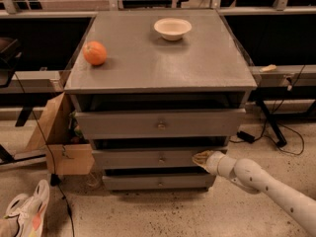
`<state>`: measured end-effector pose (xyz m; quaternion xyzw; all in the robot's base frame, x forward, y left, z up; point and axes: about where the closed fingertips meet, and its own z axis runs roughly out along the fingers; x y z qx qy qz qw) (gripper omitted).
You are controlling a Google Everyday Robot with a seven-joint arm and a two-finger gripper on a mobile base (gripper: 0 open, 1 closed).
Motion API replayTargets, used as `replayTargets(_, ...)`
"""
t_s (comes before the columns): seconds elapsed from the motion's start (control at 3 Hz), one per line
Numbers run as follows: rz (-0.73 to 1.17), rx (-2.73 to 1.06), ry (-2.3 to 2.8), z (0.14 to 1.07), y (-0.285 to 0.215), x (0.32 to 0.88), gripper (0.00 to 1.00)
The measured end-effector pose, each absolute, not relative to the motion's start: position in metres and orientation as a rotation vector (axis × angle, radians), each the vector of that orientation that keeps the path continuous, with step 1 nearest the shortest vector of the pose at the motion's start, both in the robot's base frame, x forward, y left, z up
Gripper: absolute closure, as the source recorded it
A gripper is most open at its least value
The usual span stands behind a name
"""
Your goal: Close middle drawer
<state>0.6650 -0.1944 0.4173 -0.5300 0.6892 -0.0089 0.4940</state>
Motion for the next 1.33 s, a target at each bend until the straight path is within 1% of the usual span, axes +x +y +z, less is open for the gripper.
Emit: replayTargets(1.33, -0.004, -1.277, 1.660, 0.4172, -0.1848, 0.6624, 1.00)
